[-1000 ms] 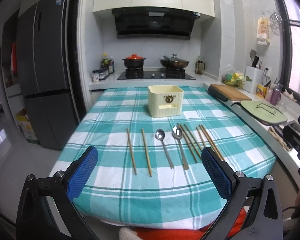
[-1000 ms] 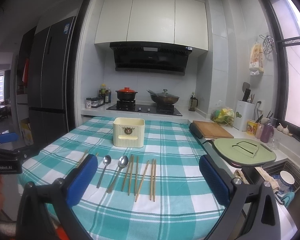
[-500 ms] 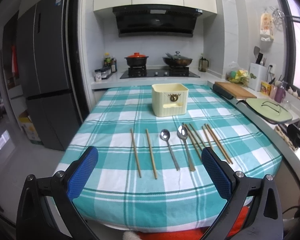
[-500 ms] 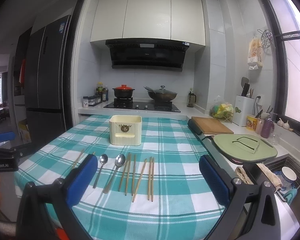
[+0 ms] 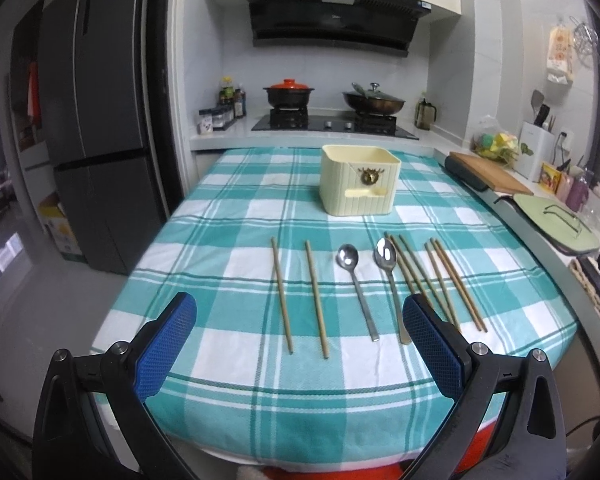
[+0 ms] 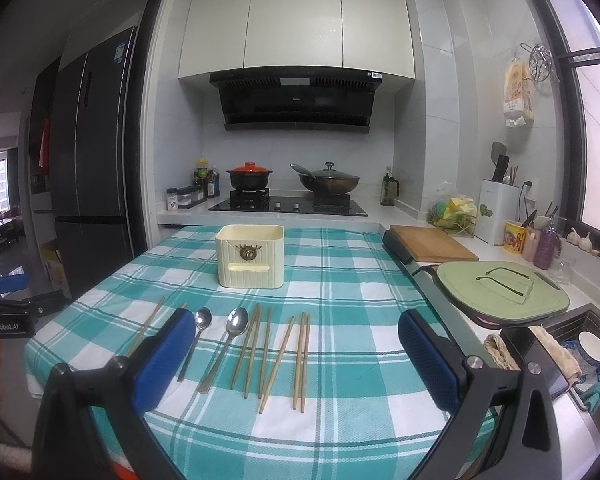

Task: Organize utensils
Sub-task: 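Lower the left tool and close it on a single bamboo chopstick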

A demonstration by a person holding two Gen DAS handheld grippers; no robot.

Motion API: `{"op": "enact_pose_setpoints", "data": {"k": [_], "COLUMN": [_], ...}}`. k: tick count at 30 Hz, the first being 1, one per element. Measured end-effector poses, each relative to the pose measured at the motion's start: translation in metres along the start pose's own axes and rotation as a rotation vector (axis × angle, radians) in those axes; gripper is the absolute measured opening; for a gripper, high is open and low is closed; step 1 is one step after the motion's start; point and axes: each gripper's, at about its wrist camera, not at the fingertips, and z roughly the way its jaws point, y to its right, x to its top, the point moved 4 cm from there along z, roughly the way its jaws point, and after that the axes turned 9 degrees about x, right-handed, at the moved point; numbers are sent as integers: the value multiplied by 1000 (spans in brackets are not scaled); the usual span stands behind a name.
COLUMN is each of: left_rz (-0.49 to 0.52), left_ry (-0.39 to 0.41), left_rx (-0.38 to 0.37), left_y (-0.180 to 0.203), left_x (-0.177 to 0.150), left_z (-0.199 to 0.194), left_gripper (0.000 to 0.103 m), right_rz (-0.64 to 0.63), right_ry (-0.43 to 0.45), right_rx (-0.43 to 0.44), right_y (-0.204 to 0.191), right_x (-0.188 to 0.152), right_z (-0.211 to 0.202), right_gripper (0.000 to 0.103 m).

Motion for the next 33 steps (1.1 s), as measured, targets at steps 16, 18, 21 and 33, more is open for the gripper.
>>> {"op": "enact_pose_setpoints", "data": {"k": [16,18,21,33], "left_rz": [54,55,69,104], "left_ry": [-203,-226,-261,-365], "left_rx": [57,54,66,99], "left_y": [-14,-14,-12,-7], "left_x": [7,7,6,-14], "left_z": [138,157,181,232], "left_gripper": [103,103,103,103], "right_rz": [101,135,160,115], "right_ry": [-319,-363,-423,-656], "right_rx": [-18,10,56,196], "right_y": [60,70,77,64], "right_x": [-51,-58,-67,-105], "right_z": [110,129,158,252], "right_gripper": [103,103,92,26]}}
